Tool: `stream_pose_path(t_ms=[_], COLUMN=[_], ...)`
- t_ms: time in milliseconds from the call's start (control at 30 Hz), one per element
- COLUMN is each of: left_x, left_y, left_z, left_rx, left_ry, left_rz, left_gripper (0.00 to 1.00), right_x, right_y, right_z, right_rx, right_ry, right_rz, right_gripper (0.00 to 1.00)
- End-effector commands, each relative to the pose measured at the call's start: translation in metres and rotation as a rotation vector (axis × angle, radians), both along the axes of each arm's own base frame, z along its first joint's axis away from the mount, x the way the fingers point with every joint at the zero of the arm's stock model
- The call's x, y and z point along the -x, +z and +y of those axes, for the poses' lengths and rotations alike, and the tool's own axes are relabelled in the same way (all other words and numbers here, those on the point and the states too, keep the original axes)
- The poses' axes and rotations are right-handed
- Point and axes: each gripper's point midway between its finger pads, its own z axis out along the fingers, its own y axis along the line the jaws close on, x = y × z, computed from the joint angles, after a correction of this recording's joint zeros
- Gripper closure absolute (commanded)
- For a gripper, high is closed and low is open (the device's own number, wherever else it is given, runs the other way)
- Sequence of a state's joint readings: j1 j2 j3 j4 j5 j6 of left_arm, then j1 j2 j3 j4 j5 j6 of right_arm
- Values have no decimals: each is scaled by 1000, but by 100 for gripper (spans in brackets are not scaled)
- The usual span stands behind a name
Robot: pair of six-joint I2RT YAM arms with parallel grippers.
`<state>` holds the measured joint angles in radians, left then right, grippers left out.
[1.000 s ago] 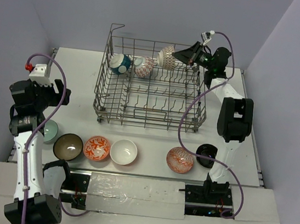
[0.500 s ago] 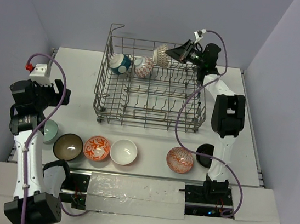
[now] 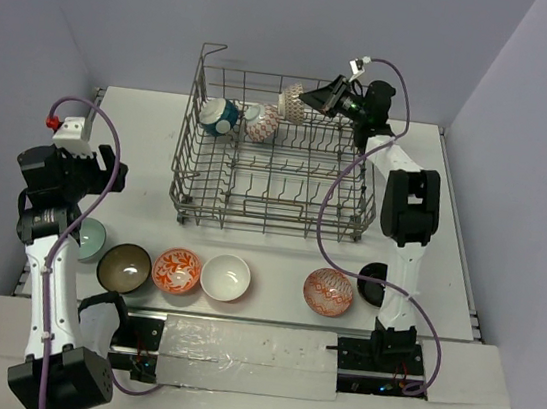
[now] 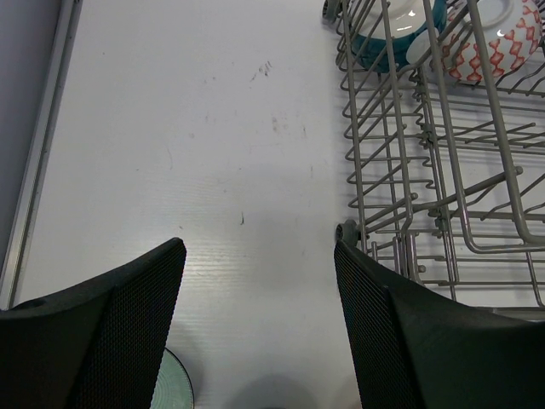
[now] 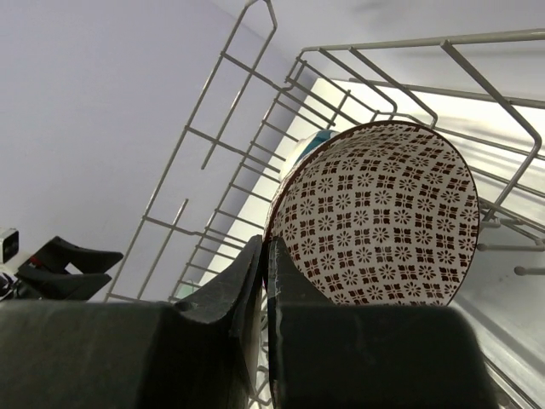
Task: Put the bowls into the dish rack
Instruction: Insert the bowl into the dish rack.
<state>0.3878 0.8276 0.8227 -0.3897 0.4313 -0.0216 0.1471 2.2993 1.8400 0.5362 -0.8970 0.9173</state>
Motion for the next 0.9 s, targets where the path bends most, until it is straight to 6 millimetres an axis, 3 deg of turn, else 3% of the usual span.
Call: stream_pose_path(t_ms=[0,200,467,867], left_x=[-1,-2,-1,-1], left_y=[4,4,3,3], left_z=[0,1,0,-1], left_rx=[6,7,7,14], left_ry=[-4,-4,-5,-10], left_rz=[-5,-2,-4,-6], left_gripper=[24,24,24,24], right_x=[-4,-5,8,9], right_y=[26,28,75,74], right_z=[4,3,7,6], right_rx=[-3,-13,-94,-87], right_ry=[-4,-18,-5,-56], right_rz=[-107,-91,-126,-115], right_gripper=[100,100,100,100])
